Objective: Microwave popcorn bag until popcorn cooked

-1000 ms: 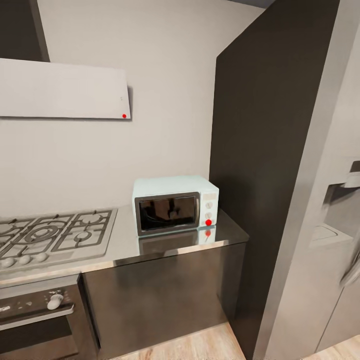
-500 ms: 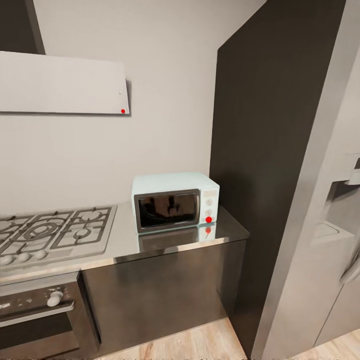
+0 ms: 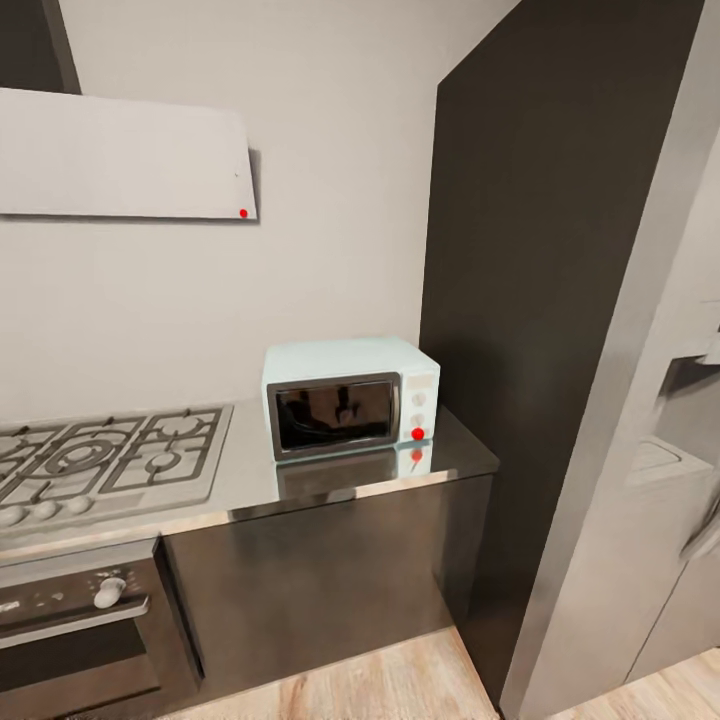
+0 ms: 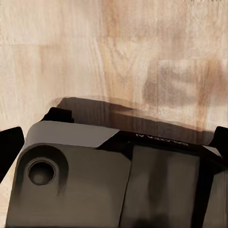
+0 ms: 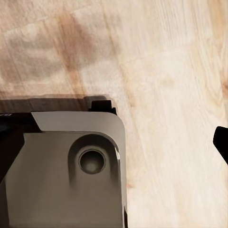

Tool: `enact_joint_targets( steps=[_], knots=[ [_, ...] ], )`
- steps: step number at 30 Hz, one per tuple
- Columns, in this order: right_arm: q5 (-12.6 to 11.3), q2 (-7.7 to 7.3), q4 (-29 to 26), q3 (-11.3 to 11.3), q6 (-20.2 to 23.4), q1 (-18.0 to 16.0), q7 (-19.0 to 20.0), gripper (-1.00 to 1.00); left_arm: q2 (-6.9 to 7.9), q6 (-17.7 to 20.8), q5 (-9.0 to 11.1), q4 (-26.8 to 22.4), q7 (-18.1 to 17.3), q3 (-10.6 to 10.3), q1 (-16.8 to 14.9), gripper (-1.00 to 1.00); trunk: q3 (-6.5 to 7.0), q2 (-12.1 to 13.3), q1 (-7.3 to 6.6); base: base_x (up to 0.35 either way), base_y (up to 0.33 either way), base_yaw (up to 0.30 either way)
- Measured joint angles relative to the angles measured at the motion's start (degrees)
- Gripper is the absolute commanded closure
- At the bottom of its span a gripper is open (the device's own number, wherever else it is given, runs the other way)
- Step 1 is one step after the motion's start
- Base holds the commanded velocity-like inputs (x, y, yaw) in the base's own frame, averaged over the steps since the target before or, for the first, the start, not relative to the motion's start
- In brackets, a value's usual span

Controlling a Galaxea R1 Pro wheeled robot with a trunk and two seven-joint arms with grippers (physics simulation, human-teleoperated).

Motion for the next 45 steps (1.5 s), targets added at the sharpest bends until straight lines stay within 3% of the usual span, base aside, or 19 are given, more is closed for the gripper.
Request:
enact_joint_targets(
  steps=[4, 8, 18, 29, 45],
  knots=[
    [0.0, 0.06, 0.0, 0.0, -0.14, 0.0, -0.04, -1.0, 0.05, 0.03, 5.41, -0.06, -0.08, -0.01, 0.0, -1.0, -0.04, 0.0, 0.0, 0.0, 0.0, 0.031],
    [0.0, 0.01, 0.0, 0.0, -0.16, -0.01, -0.05, -1.0, -0.04, 0.12, 6.35, -0.08, -0.05, -0.08, 0.01, -1.0, -0.04, 0.0, 0.0, 0.0, 0.0, 0.217],
    [-0.01, 0.0, 0.0, 0.0, -0.17, -0.01, -0.05, -1.0, -0.1, 0.02, 6.46, -0.03, -0.02, -0.11, 0.01, -1.0, -0.04, 0.0, 0.0, 0.0, 0.0, 0.252],
    [0.0, 0.08, 0.0, 0.0, 0.02, 0.0, -0.05, -1.0, -0.13, 0.05, 6.37, -0.06, -0.02, -0.11, 0.0, -1.0, -0.04, 0.0, 0.0, 0.002, 0.0, 0.016],
    [0.08, 0.25, 0.0, 0.0, -0.01, 0.0, 0.03, -1.0, -0.02, 0.22, 5.93, -0.06, -0.02, -0.15, 0.0, -1.0, -0.04, -0.01, -0.02, 0.274, 0.0, 0.0]
  ],
)
